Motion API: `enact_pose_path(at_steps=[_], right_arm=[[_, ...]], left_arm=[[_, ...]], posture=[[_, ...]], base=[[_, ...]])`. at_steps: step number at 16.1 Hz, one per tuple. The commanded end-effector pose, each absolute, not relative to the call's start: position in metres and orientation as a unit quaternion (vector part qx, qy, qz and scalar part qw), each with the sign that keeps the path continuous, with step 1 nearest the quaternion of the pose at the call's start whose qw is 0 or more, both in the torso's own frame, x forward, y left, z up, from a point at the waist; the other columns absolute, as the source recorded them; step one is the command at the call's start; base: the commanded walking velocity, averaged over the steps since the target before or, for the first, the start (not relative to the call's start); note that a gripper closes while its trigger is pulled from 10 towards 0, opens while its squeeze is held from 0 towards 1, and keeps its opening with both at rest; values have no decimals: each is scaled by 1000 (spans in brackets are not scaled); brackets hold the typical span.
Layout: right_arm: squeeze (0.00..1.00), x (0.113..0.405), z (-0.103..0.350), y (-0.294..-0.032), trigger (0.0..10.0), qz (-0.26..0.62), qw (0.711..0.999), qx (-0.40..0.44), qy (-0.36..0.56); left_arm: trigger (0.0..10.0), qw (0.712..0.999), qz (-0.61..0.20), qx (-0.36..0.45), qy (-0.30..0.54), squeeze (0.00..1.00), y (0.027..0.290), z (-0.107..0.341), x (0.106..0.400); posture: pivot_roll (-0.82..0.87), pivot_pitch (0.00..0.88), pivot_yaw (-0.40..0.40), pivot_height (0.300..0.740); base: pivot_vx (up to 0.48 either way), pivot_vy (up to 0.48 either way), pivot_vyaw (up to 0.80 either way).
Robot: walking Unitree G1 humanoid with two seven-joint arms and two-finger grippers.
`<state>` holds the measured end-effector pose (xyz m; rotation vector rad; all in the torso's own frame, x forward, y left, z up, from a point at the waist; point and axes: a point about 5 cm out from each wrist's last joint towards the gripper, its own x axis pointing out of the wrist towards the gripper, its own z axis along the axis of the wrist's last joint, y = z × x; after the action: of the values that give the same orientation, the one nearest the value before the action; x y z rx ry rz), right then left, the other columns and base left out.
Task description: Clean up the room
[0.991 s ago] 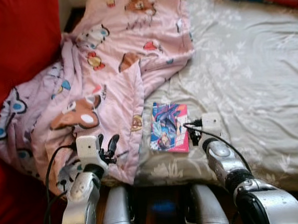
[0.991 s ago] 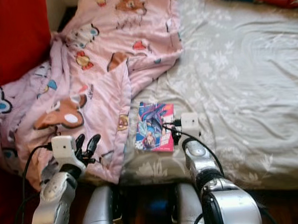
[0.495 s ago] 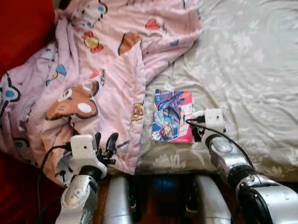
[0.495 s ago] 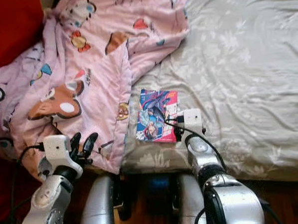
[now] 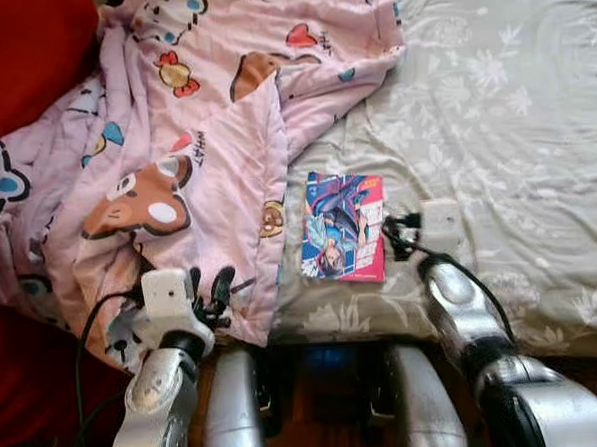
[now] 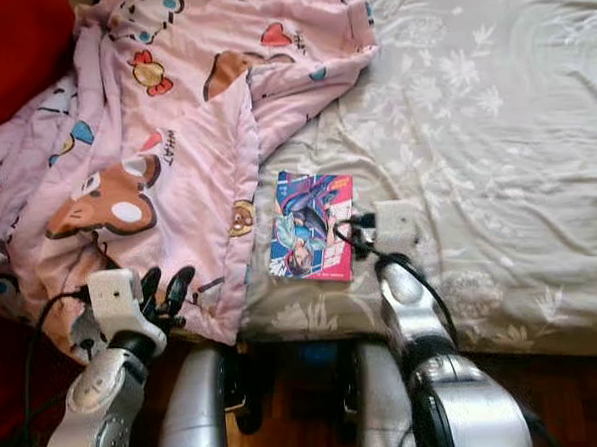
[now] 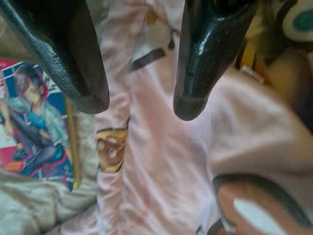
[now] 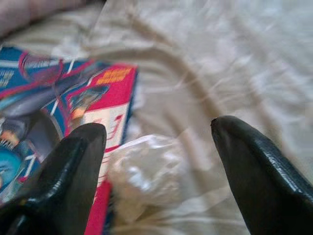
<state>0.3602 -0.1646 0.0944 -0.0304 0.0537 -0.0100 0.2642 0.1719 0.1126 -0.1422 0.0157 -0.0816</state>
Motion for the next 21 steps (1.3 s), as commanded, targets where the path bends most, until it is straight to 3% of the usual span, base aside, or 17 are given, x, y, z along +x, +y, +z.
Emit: enact_pose_path(at_steps=[1,5,8,13,21], right_arm=[[0,351,87,-167,10000,-5,1000,-13,17],[0,345,84,-166,10000,8,1000,-14,0],[0,353,100,-151,10000,35,999,-18,-32],[0,352,98,-143,10000,54,998,-24,-25],[0,348,85,-155,10000,31,999,-25,11]], left_arm=[[10000,997,-28,-70,27,0,180,100,260],[10000,997,-18,-74,31,0,181,95,266],[10000,997,-21,-74,25,0,181,97,269],[10000,997,-21,-74,18,0,181,98,272],[10000,997,-20,-76,14,0,179,97,271]], posture=[[18,342,26,630],[19,324,28,630],[21,332,30,630],[22,341,25,630],[21,353,18,630]], base=[[0,0,0],[0,0,0],[0,0,0],[241,0,0],[331,0,0]])
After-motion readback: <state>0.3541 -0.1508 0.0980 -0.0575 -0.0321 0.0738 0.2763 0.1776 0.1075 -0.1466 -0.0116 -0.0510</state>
